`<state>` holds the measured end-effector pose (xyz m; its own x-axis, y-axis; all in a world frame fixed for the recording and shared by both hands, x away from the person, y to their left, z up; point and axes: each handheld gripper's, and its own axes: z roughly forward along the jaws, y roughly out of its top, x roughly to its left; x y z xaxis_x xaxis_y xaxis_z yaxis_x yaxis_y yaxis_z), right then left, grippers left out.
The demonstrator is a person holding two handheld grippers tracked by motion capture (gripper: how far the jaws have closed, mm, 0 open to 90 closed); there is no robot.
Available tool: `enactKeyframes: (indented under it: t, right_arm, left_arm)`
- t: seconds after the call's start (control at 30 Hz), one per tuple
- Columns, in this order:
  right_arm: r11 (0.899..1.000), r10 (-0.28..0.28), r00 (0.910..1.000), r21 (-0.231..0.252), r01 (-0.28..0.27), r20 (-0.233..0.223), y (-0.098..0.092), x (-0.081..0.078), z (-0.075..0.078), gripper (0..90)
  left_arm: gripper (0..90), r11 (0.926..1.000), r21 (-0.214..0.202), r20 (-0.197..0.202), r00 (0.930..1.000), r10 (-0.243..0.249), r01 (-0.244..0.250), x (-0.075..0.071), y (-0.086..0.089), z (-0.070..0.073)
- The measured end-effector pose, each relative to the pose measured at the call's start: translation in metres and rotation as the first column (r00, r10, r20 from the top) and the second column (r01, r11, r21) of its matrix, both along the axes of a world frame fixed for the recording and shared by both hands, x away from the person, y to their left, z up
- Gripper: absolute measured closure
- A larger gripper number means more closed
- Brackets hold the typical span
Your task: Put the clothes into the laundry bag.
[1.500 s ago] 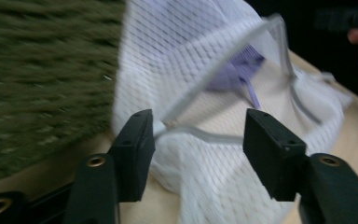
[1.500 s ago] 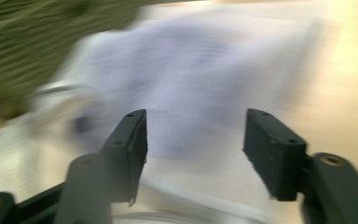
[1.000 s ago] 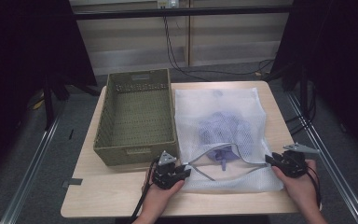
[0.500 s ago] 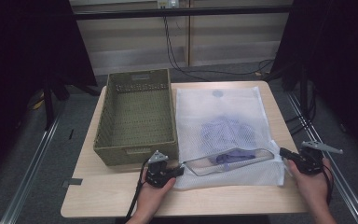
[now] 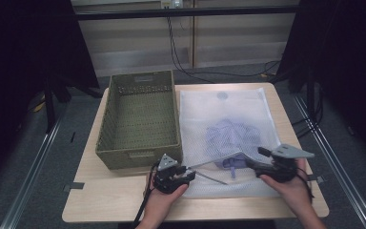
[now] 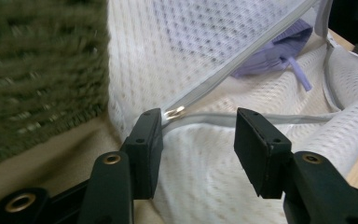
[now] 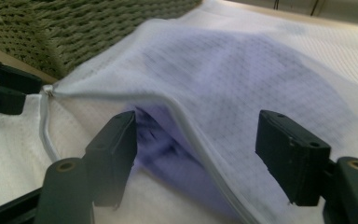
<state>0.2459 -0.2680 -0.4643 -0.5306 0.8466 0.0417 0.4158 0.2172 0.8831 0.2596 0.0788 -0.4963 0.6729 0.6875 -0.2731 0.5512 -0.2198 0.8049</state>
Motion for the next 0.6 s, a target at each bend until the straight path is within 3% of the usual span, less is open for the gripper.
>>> enactKeyframes:
  t: [0.03, 0.07, 0.13, 0.2, 0.23, 0.27, 0.3, 0.37, 0.43, 0.47, 0.5, 0.53, 0.57, 0.6]
  right_arm:
    - [1.0, 0.001, 1.0, -0.017, -0.001, 0.007, 0.012, 0.004, 0.002, 29.1]
    - [1.0, 0.005, 0.9999, -0.022, -0.004, 0.017, 0.021, 0.008, 0.003, 35.4]
    - [1.0, 0.014, 0.9993, -0.018, -0.014, 0.034, 0.03, 0.015, 0.004, 61.0]
    - [0.999, 0.052, 0.9985, 0.013, -0.052, 0.017, 0.034, 0.019, 0.003, 83.7]
    - [0.996, 0.079, 0.9969, 0.028, -0.079, 0.002, 0.035, 0.02, 0.003, 90.0]
    - [0.993, 0.112, 0.9936, 0.037, -0.112, -0.015, 0.037, 0.02, 0.003, 90.0]
    - [0.988, 0.151, 0.988, 0.039, -0.15, -0.031, 0.039, 0.019, 0.003, 90.0]
    - [0.973, 0.227, 0.9725, 0.047, -0.224, -0.054, 0.043, 0.015, 0.001, 90.0]
    - [0.952, 0.306, 0.9459, 0.066, -0.3, -0.107, 0.046, 0.014, -0.004, 90.0]
    - [0.945, 0.328, 0.9315, 0.054, -0.324, -0.157, 0.048, 0.015, -0.009, 90.0]
    - [0.943, 0.329, 0.9267, 0.019, -0.331, -0.181, 0.05, 0.016, -0.014, 90.0]
    - [0.95, 0.305, 0.938, -0.018, -0.312, -0.165, 0.051, 0.014, -0.017, 90.0]
    - [0.956, 0.29, 0.9472, -0.006, -0.294, -0.136, 0.048, 0.013, -0.017, 88.2]
    - [0.967, 0.253, 0.964, 0.001, -0.254, -0.081, 0.044, 0.012, -0.014, 78.3]
  left_arm:
    - [52.0, 1.0, 0.002, 0.032, 0.9995, 0.0, 0.0, -0.006, -0.001, 0.005]
    - [52.1, 0.9998, 0.004, 0.056, 0.9982, -0.022, 0.021, -0.012, -0.003, 0.009]
    - [52.0, 0.9949, 0.014, 0.055, 0.9934, -0.1, 0.1, -0.022, -0.011, 0.011]
    - [53.2, 0.9803, 0.076, 0.027, 0.9824, -0.185, 0.183, -0.028, -0.026, 0.004]
    - [54.5, 0.9706, 0.123, 0.026, 0.977, -0.212, 0.207, -0.03, -0.033, 0.0]
    - [55.3, 0.9639, 0.153, 0.034, 0.9736, -0.226, 0.218, -0.032, -0.038, -0.003]
    - [56.5, 0.9611, 0.151, 0.023, 0.9711, -0.238, 0.232, -0.031, -0.043, -0.006]
    - [60.3, 0.9517, 0.187, 0.016, 0.968, -0.251, 0.243, -0.027, -0.05, -0.009]
    - [67.2, 0.9629, 0.165, 0.005, 0.976, -0.218, 0.214, -0.024, -0.052, -0.01]
    - [70.4, 0.964, 0.168, 0.004, 0.9777, -0.21, 0.206, -0.022, -0.052, -0.01]
    - [72.7, 0.9588, 0.181, 0.005, 0.9747, -0.223, 0.219, -0.021, -0.051, -0.009]
    - [73.0, 0.9606, 0.175, -0.004, 0.9758, -0.219, 0.216, -0.021, -0.051, -0.009]
    - [73.0, 0.9644, 0.158, -0.01, 0.9769, -0.213, 0.212, -0.02, -0.05, -0.01]
    - [73.0, 0.9662, 0.147, -0.014, 0.9771, -0.212, 0.212, -0.02, -0.05, -0.01]
